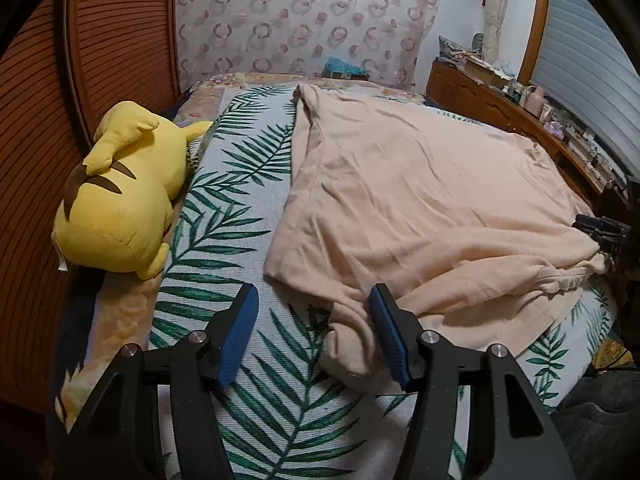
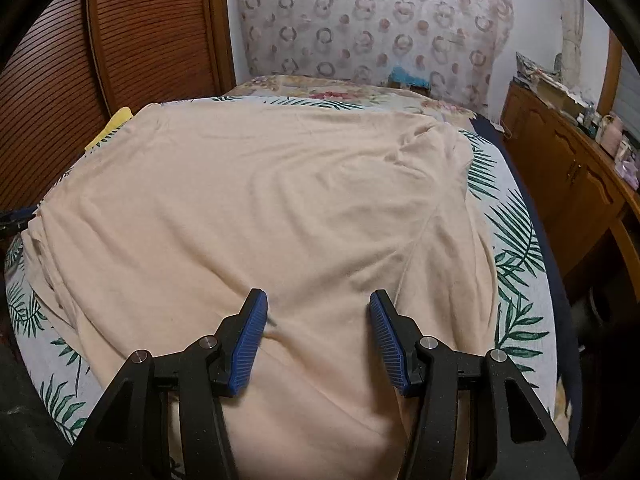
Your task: Fold small clothes
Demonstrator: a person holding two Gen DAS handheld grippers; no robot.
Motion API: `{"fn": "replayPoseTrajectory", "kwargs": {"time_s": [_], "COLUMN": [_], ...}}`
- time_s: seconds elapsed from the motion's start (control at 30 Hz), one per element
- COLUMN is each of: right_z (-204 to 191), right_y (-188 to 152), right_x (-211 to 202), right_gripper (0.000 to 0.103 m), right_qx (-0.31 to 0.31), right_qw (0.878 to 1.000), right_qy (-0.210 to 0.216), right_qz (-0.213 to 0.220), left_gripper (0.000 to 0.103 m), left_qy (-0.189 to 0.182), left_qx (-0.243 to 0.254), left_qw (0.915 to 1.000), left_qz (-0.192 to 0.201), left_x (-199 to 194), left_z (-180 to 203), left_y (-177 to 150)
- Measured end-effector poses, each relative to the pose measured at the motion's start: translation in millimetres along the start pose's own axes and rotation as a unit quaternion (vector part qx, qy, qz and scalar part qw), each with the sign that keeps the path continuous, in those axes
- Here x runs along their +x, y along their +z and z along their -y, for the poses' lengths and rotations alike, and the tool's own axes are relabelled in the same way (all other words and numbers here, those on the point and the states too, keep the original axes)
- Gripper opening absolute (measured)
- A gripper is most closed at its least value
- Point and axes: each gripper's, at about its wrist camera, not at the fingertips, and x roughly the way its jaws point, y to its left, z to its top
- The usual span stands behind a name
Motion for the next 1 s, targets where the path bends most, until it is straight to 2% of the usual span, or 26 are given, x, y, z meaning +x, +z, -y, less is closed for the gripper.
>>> {"fn": "replayPoseTrajectory", "kwargs": {"time_s": [0.27,0.33,0.53,0.57,0.6,0.77,1.0], "right_z": [-6,-6,-4,-3,-4,-2,-5], "right_y": [-2,-3,-5,-5,-5,-5,-4], "right_x": [3,2,2,2,2,2,1], "right_gripper": [0.058,0.059,0.060,0.060,0.060,0.060,0.061], "right_qx": [-0.004,-0.004,-0.002,-0.003,-0.002,-0.002,0.001], "right_qw": [1.000,1.000,1.000,1.000,1.000,1.000,1.000], "right_qy": [-0.004,-0.005,-0.005,-0.005,-0.005,-0.005,-0.004], "right_qz": [0.002,0.003,0.004,0.004,0.004,0.004,0.004], "left_gripper": [0.059,0.055,0.020,0.009,0.006,0.004,0.004], "left_qy": [-0.016,-0.022,-0.025,-0.031,-0.034,-0.049,-0.083], "left_qx": [-0.007,-0.010,-0.018,-0.017,-0.016,0.008,0.055], "left_qw": [0.9998,0.9997,0.9995,0.9994,0.9993,0.9981,0.9901], "left_qz": [0.003,0.003,0.004,0.002,0.003,0.036,0.099], "left_x": [1,3,9,10,10,-7,-36], "left_z": [7,9,11,12,13,32,72], "left_y": [1,1,7,9,10,23,63]}}
